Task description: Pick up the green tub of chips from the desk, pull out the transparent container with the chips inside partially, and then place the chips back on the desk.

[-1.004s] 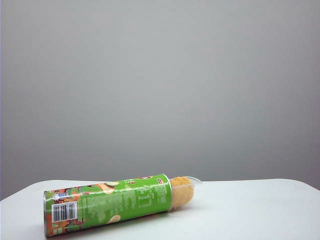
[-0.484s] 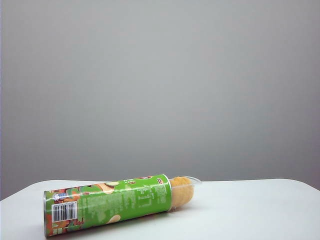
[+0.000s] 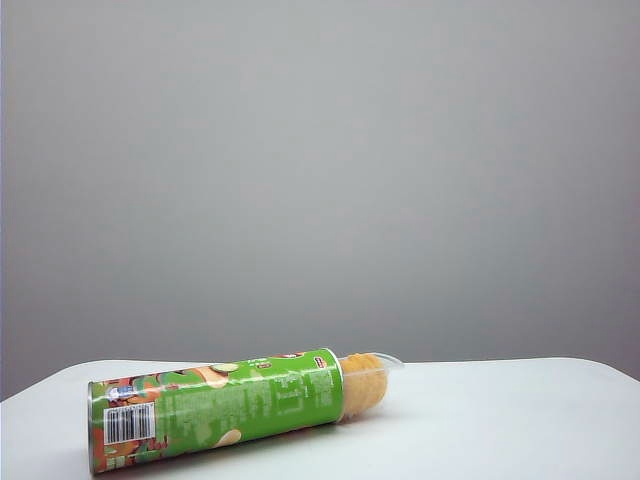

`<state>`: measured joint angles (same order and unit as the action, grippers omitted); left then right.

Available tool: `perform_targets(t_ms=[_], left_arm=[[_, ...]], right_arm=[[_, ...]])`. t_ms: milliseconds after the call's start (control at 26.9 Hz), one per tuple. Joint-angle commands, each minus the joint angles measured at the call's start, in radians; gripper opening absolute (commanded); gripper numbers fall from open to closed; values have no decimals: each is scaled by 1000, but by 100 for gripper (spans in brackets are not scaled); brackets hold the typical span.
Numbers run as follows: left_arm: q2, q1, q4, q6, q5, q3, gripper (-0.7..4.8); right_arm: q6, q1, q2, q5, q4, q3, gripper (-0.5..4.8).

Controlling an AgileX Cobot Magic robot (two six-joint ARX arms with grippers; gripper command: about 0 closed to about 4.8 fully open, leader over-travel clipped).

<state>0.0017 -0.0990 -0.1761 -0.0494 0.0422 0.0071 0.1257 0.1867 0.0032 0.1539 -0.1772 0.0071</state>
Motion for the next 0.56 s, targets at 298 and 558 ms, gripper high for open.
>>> perform_targets(t_ms=[298,558], left_arm=[[-1,-1,-3,15,3,0,27],[-1,-1,-3,15,3,0,27]], right_arm=[[-1,2,-1,1,10,-6,-6],[-1,2,-1,2,10,-6,-6]])
